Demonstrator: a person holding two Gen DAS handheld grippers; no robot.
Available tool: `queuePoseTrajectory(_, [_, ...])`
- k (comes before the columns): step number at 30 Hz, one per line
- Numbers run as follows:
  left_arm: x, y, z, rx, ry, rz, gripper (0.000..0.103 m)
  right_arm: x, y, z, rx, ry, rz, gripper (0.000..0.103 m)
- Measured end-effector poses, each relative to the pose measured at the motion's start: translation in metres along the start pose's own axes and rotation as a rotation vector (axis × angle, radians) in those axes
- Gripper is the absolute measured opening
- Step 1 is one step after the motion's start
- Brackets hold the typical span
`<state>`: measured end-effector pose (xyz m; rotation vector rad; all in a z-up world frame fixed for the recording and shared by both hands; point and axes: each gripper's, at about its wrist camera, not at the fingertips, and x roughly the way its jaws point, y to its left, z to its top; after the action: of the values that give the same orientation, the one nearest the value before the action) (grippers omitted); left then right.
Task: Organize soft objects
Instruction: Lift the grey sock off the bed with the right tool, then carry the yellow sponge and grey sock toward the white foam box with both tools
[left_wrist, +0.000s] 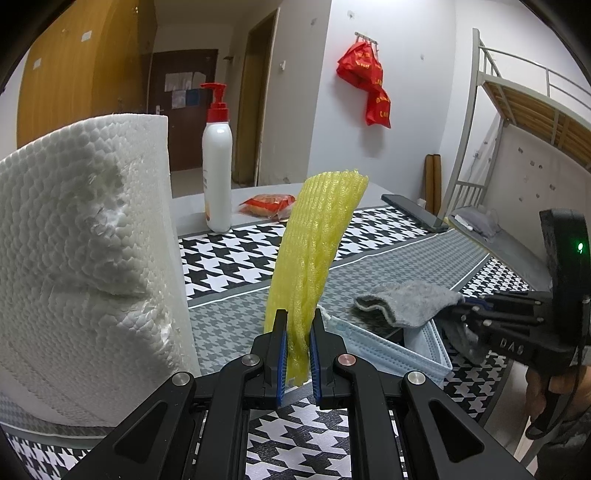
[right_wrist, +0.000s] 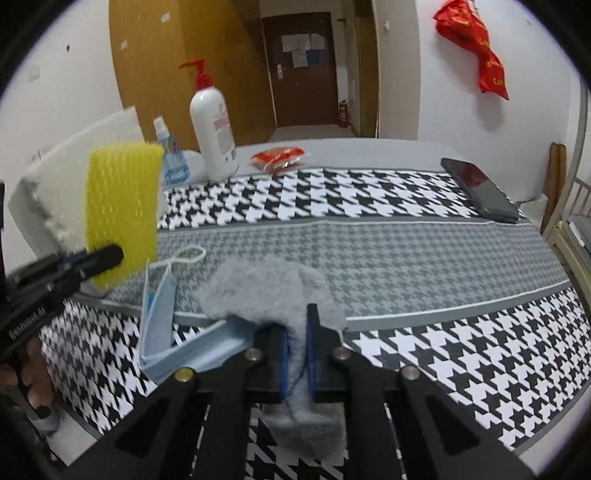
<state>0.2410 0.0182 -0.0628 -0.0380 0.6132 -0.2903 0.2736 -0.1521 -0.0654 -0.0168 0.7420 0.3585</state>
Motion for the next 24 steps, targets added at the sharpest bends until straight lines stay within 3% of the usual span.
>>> queuePoseTrajectory(8, [0.001, 0.000, 0.000, 0.005, -0.005, -0.002, 0.011, -0.022, -0.004, 0.019, 0.055, -0.086, 0.030, 0.011])
queuePoseTrajectory(24, [-0.006, -0.003, -0.003, 0.021, -0.029, -0.008, 0.011, -0.073, 0.008, 0.041, 0.034, -0.208, 0.082, 0.011])
